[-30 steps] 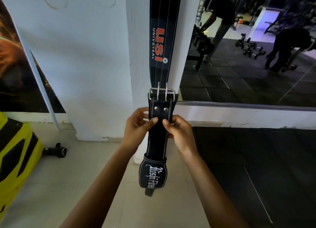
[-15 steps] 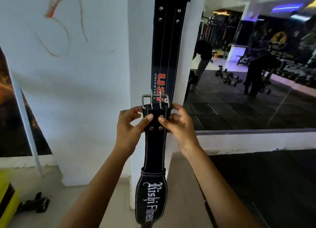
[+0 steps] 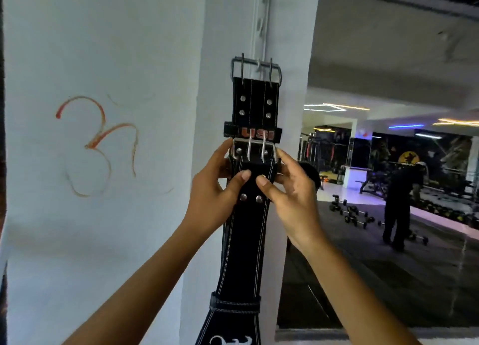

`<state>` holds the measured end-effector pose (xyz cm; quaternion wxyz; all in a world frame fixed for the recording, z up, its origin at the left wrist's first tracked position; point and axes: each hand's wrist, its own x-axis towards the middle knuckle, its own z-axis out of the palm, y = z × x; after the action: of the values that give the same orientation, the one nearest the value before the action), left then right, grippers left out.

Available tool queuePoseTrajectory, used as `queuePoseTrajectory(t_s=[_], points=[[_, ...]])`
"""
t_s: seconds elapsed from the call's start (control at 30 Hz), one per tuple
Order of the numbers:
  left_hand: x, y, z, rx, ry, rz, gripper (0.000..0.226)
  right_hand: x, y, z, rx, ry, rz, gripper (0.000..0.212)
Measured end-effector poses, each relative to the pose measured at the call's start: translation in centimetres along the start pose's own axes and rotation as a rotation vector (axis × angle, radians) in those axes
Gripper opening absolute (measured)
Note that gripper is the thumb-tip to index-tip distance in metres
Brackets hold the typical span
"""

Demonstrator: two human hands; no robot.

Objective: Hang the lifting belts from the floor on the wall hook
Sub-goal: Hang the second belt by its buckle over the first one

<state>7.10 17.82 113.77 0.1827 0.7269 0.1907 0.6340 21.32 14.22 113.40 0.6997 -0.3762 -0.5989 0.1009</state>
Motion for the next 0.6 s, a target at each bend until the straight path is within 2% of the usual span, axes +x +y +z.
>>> queuePoseTrajectory(t_s=[0.27,0.43,0.6], points=[[16.2,3.5,0.9,0.127,0.112,0.259,0.061,15.7,-5.6,0.1,-0.063,0.116,-0.259,0.062],[24.3,4.7,1.8,0.211,0.147,0.247,0.055,23.9,-8.1,0.7,-0.144,0.142,-0.255,0.060],[28.0,2.7,1.8,0.311,0.182,0.263,0.031,26.9,-8.4,1.5,-0.239,0.054,-0.184,0.054]])
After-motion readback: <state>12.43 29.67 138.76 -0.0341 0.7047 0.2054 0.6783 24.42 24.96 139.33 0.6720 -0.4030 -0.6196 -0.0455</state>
